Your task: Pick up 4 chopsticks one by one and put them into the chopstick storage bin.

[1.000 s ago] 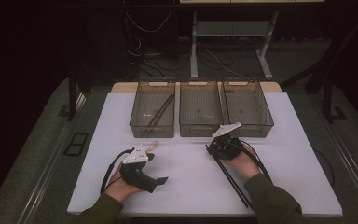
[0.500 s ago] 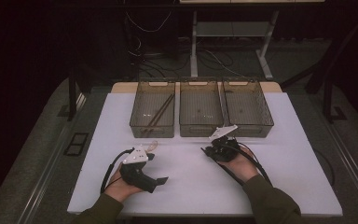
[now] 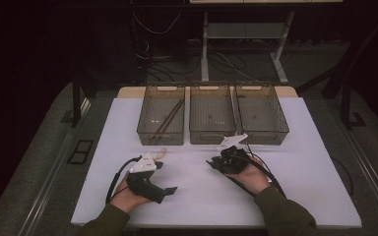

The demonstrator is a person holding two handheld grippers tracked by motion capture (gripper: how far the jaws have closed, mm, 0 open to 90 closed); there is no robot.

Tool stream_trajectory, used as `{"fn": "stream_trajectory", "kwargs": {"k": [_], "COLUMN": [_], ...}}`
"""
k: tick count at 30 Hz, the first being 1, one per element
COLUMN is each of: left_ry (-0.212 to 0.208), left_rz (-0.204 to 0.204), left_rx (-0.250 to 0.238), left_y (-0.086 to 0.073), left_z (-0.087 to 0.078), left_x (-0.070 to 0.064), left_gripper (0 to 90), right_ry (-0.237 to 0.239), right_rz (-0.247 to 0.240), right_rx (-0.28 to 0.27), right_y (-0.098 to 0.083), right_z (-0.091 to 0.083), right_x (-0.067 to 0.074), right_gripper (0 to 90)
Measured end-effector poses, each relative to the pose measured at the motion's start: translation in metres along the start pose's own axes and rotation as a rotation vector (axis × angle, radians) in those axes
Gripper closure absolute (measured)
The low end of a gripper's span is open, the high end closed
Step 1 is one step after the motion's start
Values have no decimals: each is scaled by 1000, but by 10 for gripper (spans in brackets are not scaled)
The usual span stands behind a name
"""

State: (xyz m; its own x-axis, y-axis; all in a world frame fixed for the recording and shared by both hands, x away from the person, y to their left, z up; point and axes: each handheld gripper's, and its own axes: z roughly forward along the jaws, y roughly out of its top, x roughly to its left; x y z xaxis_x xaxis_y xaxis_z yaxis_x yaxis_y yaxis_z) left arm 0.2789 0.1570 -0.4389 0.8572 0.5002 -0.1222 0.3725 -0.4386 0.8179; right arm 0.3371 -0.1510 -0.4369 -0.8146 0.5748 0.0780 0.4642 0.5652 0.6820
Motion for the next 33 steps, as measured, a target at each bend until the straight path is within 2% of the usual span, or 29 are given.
{"fn": "stream_trajectory", "kwargs": {"k": [2,6,13,20,27,30,33], "left_ry": [0,-6,-19,-28,-29,-29,-29], "left_rz": [6,-2,18,35,37,35,35], "left_rx": [-6,-24,-62,-55,-45,-45,-45], "left_y": [-1,-2,-6,-6,-5,-6,-6], "left_z": [-1,-5,-16,-14,-12,-12,-12], "left_x": [0,0,-2,-2,-3,-3,-3], "left_gripper": [0,0,0,0,0,0,0], "right_ry": [23,43,52,64,20,16,5], "right_rz": [21,24,15,18,20,26,22], "right_rx": [-10,-19,-43,-18,-7,5,17], "right_y": [0,-4,-17,-42,-61,-69,-77], "right_z": [-5,-16,-41,-64,-82,-88,-92], "right_x": [-1,0,2,4,6,6,8], "right_gripper": [636,520,448,453,533,539,597]}}
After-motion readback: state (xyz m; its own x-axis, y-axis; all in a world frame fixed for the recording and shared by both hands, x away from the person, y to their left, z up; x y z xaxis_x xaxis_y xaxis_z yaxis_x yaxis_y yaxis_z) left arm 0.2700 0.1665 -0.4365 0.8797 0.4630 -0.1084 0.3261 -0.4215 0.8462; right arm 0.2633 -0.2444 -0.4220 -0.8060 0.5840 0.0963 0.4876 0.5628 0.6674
